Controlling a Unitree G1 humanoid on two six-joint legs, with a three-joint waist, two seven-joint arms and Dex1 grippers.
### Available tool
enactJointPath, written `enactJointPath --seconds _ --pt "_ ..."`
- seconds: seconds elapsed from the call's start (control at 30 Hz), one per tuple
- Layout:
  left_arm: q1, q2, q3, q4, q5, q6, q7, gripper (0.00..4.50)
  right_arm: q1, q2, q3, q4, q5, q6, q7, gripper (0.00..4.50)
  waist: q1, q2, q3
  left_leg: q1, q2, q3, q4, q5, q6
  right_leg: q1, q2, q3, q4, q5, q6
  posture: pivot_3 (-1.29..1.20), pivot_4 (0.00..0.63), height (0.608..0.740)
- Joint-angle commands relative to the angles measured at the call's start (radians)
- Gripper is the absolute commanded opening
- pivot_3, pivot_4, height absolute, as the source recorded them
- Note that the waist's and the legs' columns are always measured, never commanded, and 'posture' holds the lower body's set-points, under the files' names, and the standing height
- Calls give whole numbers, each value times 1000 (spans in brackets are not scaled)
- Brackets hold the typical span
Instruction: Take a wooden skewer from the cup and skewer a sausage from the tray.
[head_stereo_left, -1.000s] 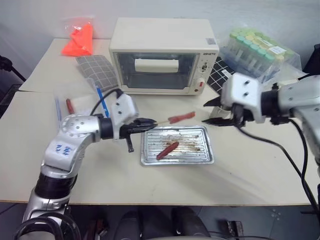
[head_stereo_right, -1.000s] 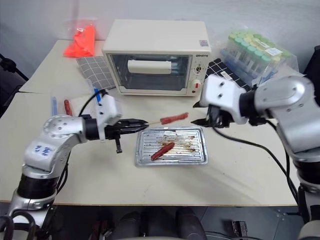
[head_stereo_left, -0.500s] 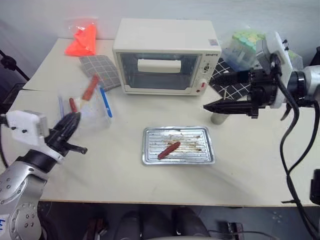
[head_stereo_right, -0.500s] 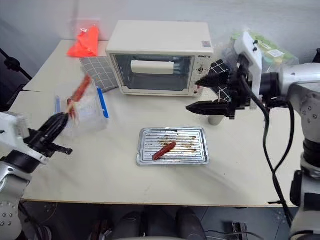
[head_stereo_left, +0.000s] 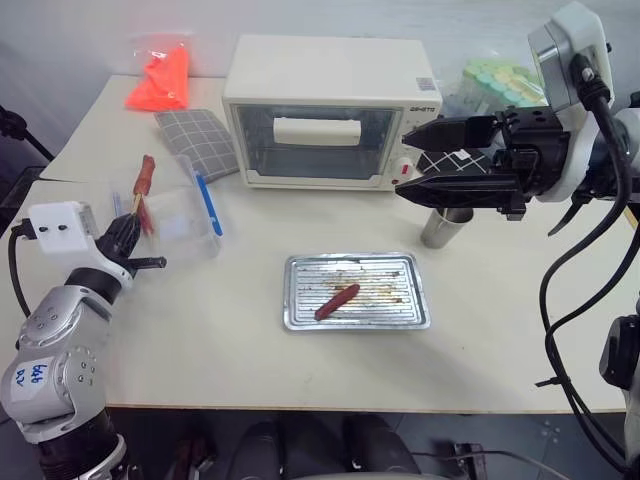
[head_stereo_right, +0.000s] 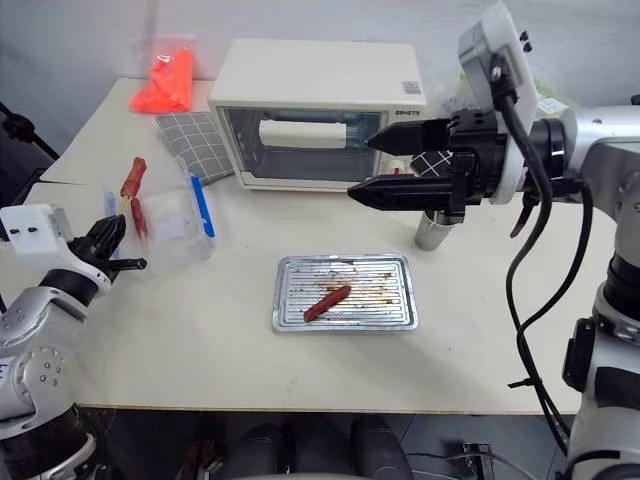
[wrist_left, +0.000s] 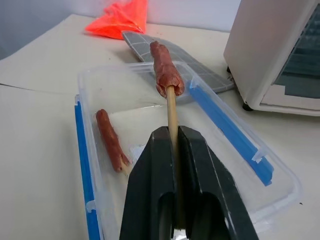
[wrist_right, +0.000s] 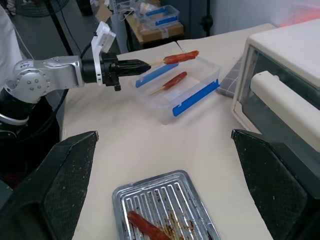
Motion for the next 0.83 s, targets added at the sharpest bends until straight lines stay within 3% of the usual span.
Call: enactJointPath --seconds 0.03,0.3,0.43,0.53,0.67,0.83 --pt "-18 20 -4 10 2 -32 -1 562 5 -19 -42 -31 31 -9 -26 4500 -1 0 0 0 0 0 0 0 0 0 0 0 0 0 0 0 150 740" --pt "-26 97 137 -56 -173 88 -47 2494 63 -42 -23 -31 17 -58 -42 4500 -2 0 0 0 0 0 0 0 0 0 0 -1 0 0 0 0 150 740" --pt "36 177 288 -133 -334 201 -94 2494 73 -53 -9 -8 3 -87 -33 4500 -5 0 0 0 1 -1 -1 0 0 0 -1 -2 0 0 0 0 150 740" --pt "172 275 444 -172 -458 275 -204 2494 84 -64 7 11 -15 -116 -18 4500 -7 0 0 0 0 -1 -1 0 0 0 -2 -4 -1 0 0 0 150 740" --pt "440 415 616 -115 -440 270 -414 2494 89 -71 34 44 -41 -146 6 4500 -15 -1 1 0 0 -1 -2 0 -1 0 -4 -8 -2 -1 -1 0 150 740" --pt "503 477 651 -35 -420 205 -486 2494 101 -76 47 59 -60 -169 26 4500 -3 0 1 1 -3 -8 -3 -1 1 2 -8 -16 -3 -2 -4 0 150 740"
